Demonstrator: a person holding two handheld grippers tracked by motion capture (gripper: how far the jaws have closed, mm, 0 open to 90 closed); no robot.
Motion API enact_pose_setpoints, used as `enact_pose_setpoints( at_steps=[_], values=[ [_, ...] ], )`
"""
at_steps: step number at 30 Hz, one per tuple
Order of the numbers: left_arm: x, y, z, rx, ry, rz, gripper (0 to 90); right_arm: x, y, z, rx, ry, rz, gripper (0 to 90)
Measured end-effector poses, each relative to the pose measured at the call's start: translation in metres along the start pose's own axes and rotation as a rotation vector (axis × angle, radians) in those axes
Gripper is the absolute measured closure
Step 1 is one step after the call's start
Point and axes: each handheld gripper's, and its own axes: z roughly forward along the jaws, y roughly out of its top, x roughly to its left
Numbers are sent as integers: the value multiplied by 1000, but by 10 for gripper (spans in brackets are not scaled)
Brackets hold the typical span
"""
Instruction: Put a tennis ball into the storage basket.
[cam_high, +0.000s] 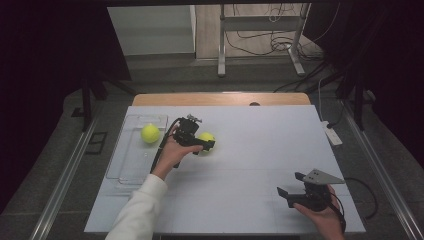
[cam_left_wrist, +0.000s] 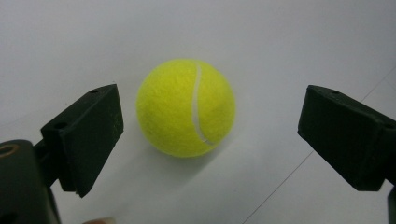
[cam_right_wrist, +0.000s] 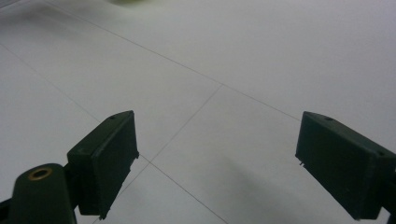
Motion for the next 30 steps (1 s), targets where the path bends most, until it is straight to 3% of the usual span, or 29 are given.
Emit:
enact_pose_setpoints(
  at_steps=[30],
  values=[
    [5, 1, 28, 48, 34, -17, 89, 0, 0, 0, 5, -3, -3, 132]
  ],
)
